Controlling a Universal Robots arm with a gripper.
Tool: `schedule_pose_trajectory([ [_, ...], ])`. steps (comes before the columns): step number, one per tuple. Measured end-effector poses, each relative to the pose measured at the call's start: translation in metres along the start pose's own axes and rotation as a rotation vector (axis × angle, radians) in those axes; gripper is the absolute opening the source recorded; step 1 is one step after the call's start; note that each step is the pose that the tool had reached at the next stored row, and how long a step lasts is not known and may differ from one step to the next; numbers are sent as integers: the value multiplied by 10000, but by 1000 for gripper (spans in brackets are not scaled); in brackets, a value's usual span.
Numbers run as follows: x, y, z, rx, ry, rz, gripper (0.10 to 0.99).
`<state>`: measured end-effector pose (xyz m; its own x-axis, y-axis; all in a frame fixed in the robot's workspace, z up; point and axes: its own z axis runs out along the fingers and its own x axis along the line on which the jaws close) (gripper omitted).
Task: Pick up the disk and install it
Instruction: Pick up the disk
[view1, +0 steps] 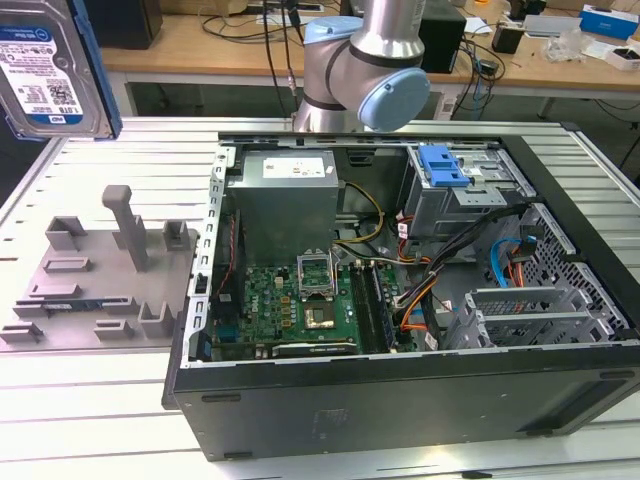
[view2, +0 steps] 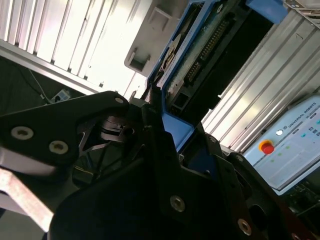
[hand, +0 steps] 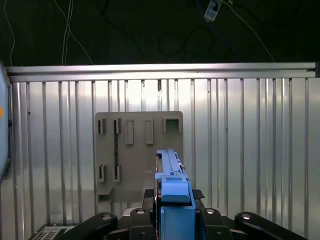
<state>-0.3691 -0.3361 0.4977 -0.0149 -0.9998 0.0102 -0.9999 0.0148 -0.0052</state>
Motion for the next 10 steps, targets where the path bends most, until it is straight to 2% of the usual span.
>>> schedule_pose_trajectory([
  [10, 228, -273, 4, -1, 0, 2, 369],
])
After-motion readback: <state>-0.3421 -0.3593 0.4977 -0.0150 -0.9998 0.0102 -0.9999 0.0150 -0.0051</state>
